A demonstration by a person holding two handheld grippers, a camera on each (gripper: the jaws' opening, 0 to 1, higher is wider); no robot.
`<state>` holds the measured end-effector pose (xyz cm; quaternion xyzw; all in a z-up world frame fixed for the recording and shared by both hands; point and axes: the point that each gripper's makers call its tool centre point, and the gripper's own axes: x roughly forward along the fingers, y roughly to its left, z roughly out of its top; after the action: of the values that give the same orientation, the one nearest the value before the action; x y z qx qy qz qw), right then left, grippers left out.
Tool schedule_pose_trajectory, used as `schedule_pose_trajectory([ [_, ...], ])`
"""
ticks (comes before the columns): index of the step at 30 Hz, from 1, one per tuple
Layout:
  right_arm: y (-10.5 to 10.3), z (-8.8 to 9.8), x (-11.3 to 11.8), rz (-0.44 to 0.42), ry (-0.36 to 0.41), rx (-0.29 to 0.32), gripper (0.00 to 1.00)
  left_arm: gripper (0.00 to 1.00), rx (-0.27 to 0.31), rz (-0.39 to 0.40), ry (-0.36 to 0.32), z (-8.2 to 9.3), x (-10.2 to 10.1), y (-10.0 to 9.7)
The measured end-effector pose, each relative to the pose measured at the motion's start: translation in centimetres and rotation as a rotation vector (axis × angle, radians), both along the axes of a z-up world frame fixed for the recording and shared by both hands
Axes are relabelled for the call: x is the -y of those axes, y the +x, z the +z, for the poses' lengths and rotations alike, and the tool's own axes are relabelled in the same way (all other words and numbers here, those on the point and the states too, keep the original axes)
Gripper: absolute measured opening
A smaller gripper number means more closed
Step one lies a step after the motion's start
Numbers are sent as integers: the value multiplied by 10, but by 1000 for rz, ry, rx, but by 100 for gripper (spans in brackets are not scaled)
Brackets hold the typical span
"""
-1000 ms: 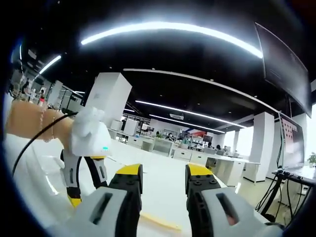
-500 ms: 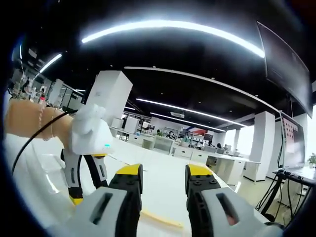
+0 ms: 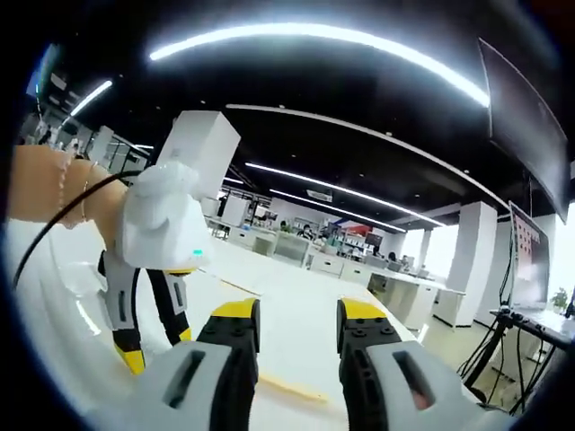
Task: Snap each plastic latch of the storage box into its locked position after aligning the lid with the box until every specified latch is closed and the lid sits flush.
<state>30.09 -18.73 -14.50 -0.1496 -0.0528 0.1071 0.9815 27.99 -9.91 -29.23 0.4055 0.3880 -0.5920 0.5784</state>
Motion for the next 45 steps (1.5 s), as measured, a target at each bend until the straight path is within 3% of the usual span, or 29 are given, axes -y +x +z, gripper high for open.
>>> schedule_pose_trajectory([
  [9, 3, -3, 11, -22, 22, -16, 33, 39, 5, 31, 50, -1, 2, 3],
  [15, 1, -22, 14, -1, 15, -86, 33, 39, 6, 30, 60, -1, 3, 7],
  [27, -6, -13, 34, 13, -37, -109, 33, 39, 8, 39, 78, -3, 0, 5],
  [32, -11, -18, 37, 46, -135, -190, 33, 39, 10, 41, 99, -4, -2, 4],
  [41, -22, -22, 46, 75, -232, -252, 33, 39, 9, 34, 94, -4, -4, 1],
  [45, -25, -27, 50, 138, -272, -303, 33, 39, 9, 30, 92, -4, -5, 0],
])
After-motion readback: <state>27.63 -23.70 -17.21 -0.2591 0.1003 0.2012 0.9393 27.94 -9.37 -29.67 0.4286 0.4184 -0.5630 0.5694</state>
